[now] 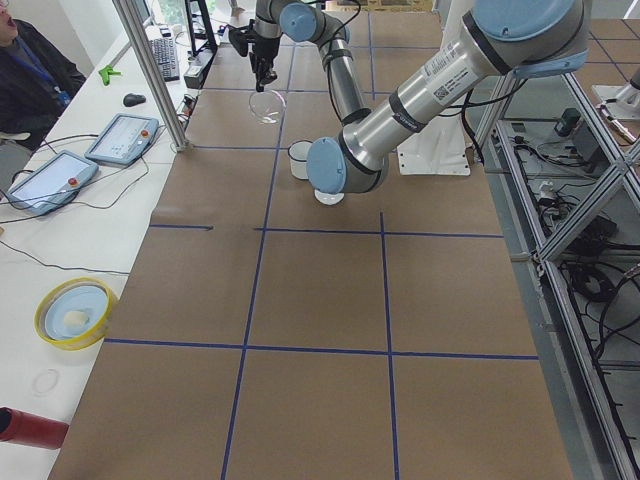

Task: Place funnel on cup
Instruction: 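Carry the funnel over the mug opening with the left gripper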

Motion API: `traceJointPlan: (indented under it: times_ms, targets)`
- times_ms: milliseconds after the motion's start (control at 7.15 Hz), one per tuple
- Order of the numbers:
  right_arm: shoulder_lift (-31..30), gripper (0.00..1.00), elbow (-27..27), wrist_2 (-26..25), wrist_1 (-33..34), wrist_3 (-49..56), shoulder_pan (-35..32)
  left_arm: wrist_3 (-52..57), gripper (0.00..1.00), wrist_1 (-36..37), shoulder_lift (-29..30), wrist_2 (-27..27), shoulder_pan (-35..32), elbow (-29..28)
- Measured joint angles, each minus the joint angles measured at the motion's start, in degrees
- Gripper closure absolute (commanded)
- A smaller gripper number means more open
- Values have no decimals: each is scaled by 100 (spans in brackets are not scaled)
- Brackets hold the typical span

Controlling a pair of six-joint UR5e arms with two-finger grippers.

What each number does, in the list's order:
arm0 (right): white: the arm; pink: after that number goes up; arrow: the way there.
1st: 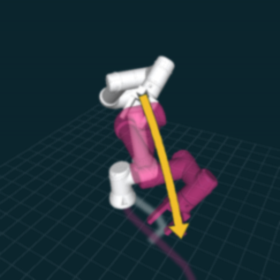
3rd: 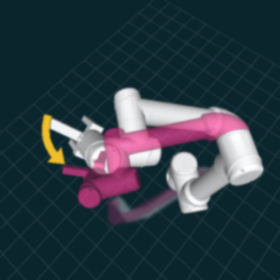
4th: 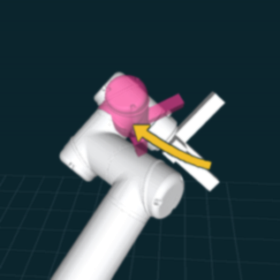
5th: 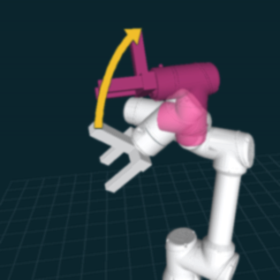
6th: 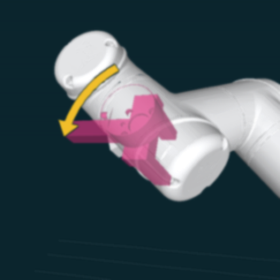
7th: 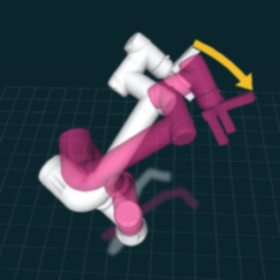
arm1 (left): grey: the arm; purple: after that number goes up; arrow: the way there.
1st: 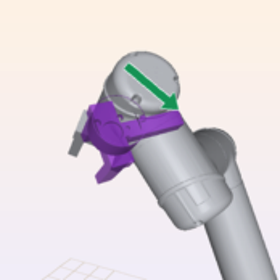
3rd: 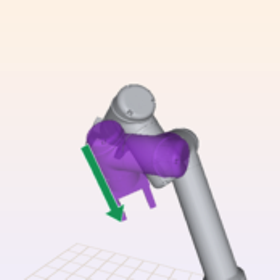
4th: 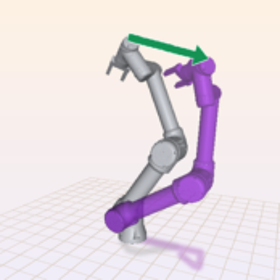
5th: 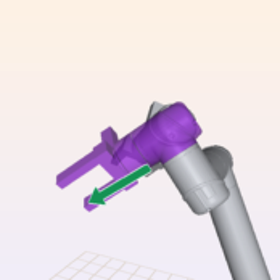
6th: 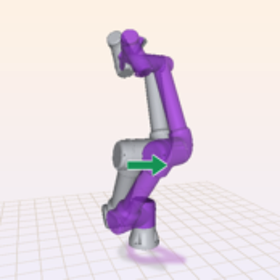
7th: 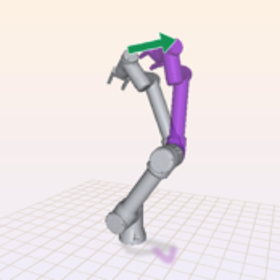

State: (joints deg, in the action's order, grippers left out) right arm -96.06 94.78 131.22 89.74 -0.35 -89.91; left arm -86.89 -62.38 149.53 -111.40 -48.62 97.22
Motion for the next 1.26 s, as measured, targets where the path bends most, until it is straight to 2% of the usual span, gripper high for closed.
traceJointPlan:
  times_ms: [140,420,839,1259]
  targets:
    - [0,0,0,0,0,0,0,362,100,410,222,-1,241,-331]
    - [0,0,0,0,0,0,0,743,100,580,401,-5,688,-989]
    - [0,0,0,0,0,0,0,819,100,60,338,4,1029,-1566]
    - [0,0,-3,0,0,0,0,823,100,-186,57,12,1143,-1644]
